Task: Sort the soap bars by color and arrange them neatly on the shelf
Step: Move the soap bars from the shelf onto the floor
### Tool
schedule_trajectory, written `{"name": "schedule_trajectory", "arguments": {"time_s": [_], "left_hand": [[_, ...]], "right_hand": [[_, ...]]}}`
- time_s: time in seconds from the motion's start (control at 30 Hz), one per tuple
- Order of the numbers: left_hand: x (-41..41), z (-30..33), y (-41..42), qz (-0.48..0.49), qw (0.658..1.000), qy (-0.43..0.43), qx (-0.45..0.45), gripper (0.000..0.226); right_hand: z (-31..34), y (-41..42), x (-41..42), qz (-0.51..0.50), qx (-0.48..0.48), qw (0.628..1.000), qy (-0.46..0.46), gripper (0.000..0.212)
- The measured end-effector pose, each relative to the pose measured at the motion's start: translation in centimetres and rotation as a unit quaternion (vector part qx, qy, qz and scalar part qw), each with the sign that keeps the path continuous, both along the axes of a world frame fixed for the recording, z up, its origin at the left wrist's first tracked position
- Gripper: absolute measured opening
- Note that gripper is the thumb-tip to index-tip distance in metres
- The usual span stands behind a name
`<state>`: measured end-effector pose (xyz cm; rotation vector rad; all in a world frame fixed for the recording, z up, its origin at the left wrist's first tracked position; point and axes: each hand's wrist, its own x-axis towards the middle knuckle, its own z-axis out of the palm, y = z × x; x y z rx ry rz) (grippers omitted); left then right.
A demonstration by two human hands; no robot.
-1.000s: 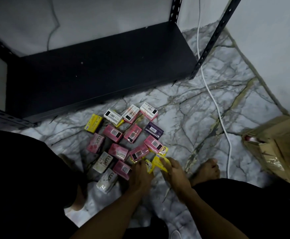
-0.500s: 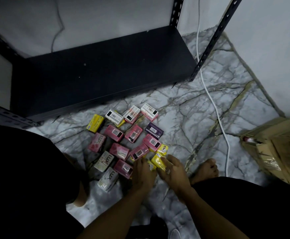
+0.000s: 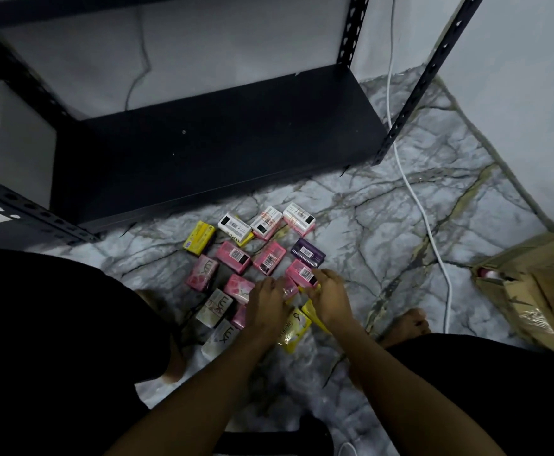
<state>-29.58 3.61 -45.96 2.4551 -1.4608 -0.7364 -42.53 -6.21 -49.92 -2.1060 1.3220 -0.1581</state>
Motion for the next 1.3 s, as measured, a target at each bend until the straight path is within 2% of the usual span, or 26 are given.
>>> {"name": "schedule_trajectory", "arguments": {"time_s": [0.1, 0.2, 0.57, 0.77, 0.9, 1.03, 1.17, 1.3], "left_hand": [[0.4, -0.7, -0.6, -0.02, 1.0, 0.005, 0.014, 0.057], [0.7, -1.6, -1.0, -0.035, 0.999, -0.005, 0.019, 0.055], [0.8, -2.1, -1.1, -0.017, 1.0, 0.013, 0.019, 0.06], [1.1, -0.5, -1.5, 0.011, 1.0, 0.016, -0.002, 0.056], [2.0, 1.9, -2.1, 0.032, 0.999, 0.005, -0.035, 0.053], [3.2, 5.4, -2.5, 0.055, 0.996, 0.005, -0.071, 0.058], [5.5, 10.8, -3.7, 0.078, 0.988, 0.005, -0.135, 0.057], [9.1, 18.3, -5.5, 0.088, 0.973, -0.036, -0.211, 0.056]], "right_hand": [[-0.5, -0.6, 0.3, 0.03, -0.006, 0.999, 0.026, 0.039], [-0.7, -0.7, -0.6, 0.045, -0.013, 0.999, 0.009, 0.038], [-0.5, -0.1, -2.4, -0.068, 0.008, 0.997, -0.033, 0.036], [2.5, 0.0, -1.5, -0.129, -0.003, 0.989, -0.076, 0.027], [4.4, -0.5, -0.9, -0.183, 0.01, 0.979, -0.083, 0.029], [8.1, -0.5, 0.5, -0.178, -0.01, 0.974, -0.141, 0.019], [14.0, -2.3, 3.9, -0.154, -0.005, 0.965, -0.213, 0.03], [21.9, -4.7, 7.6, -0.109, -0.069, 0.95, -0.285, 0.037]]}}
